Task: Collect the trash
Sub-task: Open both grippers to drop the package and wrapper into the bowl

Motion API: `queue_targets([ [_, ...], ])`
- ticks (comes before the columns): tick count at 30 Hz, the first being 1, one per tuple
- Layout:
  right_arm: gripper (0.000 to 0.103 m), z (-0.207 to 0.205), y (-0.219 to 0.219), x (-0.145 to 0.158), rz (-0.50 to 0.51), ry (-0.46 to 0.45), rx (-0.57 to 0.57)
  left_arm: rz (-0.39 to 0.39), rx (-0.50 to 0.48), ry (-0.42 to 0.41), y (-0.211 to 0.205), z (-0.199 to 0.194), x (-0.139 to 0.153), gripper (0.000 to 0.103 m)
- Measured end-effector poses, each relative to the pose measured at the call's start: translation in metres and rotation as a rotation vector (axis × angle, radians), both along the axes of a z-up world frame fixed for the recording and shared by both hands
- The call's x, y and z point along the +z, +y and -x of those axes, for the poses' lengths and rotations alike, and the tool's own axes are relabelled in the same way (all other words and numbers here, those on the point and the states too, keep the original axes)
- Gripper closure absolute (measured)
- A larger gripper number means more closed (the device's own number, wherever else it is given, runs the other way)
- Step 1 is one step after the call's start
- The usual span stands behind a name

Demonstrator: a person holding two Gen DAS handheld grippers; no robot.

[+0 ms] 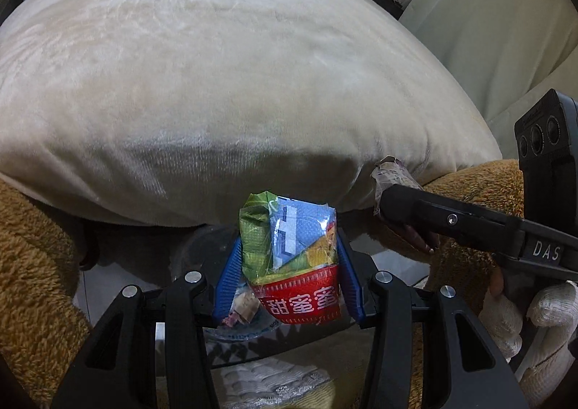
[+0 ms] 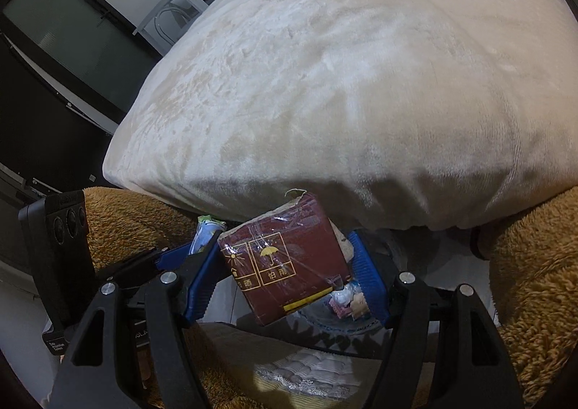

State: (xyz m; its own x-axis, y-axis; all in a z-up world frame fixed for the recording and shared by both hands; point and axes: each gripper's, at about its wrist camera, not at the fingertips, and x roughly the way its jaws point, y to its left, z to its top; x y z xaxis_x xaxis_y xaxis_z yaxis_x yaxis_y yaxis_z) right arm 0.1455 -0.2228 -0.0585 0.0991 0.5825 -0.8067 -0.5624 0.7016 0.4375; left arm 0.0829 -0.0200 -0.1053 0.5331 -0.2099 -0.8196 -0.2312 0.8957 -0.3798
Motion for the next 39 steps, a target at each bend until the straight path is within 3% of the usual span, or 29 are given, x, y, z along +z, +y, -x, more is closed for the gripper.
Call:
queue_targets([
  [8,0.035,-0.012,0.005,-0.035,0.09,0.153,-0.041,-0.002,-0.007,0.132,-0.004,-0.007,-0.026,0.056],
  [13,0.035,-0.016,0.006,-0.05,0.143,0.21,-0.055,0.067,-0.002,0.22,0.001,-0.011,-0.044,0.056],
  [20,0.035,-0.02,0.009,-0.069,0.173,0.291,-0.069,0.117,0.023,0.267,0.007,-0.011,-0.055,0.056],
  [23,0.035,-0.021,0.011,-0.072,0.181,0.295,-0.074,0.148,0.031,0.283,0.01,-0.012,-0.06,0.056],
  [32,0.034,-0.02,0.012,-0.074,0.2,0.292,-0.076,0.133,0.023,0.293,0.006,-0.013,-0.061,0.054],
  [33,0.034,-0.021,0.012,-0.074,0.2,0.294,-0.077,0.133,0.023,0.296,0.005,-0.014,-0.062,0.053],
  [35,0.029,-0.021,0.011,-0.075,0.198,0.297,-0.082,0.13,0.034,0.294,0.007,-0.013,-0.061,0.037],
  [39,0.027,-0.023,0.008,-0.074,0.194,0.289,-0.095,0.12,0.038,0.287,0.008,-0.013,-0.06,0.037],
])
